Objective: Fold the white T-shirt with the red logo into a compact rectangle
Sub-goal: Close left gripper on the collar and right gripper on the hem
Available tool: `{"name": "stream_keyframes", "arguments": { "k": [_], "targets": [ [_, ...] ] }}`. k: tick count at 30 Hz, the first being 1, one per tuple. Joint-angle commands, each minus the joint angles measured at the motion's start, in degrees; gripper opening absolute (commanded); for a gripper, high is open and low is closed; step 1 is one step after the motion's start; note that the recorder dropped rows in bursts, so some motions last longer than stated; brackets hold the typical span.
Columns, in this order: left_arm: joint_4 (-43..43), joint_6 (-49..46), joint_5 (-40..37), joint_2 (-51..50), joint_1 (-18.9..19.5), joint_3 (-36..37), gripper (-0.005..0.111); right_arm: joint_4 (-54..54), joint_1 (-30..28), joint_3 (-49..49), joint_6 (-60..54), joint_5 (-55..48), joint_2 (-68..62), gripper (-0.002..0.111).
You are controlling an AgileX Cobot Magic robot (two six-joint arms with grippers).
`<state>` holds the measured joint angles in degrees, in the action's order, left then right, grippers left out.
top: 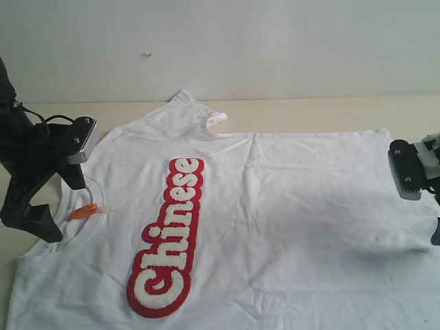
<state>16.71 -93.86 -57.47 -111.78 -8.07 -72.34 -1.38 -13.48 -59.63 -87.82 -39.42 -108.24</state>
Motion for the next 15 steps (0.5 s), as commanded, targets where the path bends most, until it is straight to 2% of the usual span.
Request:
{"name": "stream_keyframes", "arguments": {
  "k": [1, 5, 7, 9, 12, 13, 15],
  "targets": [
    [0.4, 0.1, -0.4, 0.0, 0.1, -0.3, 0.105, -1.0, -0.3, -0.3, -0.5, 1.5, -2.7, 0.088],
    [0.4, 0.1, -0.4, 0.0, 0.1, -0.3, 0.105, -3.6, -0.3, -0.3, -0.6, 2.0, -5.6, 0.077],
    [0.5, 0.1, -0.5, 0.0, 0.1, -0.3, 0.105, -3.6, -0.3, -0.3, -0.6, 2.3, -7.5, 0.062],
    [0.5, 0.1, -0.5, -0.2, 0.1, -0.3, 0.105, -3.7, -0.3, -0.3, 1.5, 2.3, -8.7, 0.036],
    [0.5, 0.1, -0.5, -1.7, 0.1, -0.3, 0.105, -3.8, -0.3, -0.3, 2.5, 2.3, -8.8, 0.005],
    [0.5, 0.1, -0.5, -2.2, 0.1, -0.3, 0.105, -3.8, -0.3, -0.3, 3.5, 2.3, -8.8, 0.0],
    [0.2, 0.1, -0.5, -3.1, 0.1, -0.3, 0.105, -3.8, -0.3, -0.3, 4.2, 2.2, -8.8, 0.0]
  ]
}}
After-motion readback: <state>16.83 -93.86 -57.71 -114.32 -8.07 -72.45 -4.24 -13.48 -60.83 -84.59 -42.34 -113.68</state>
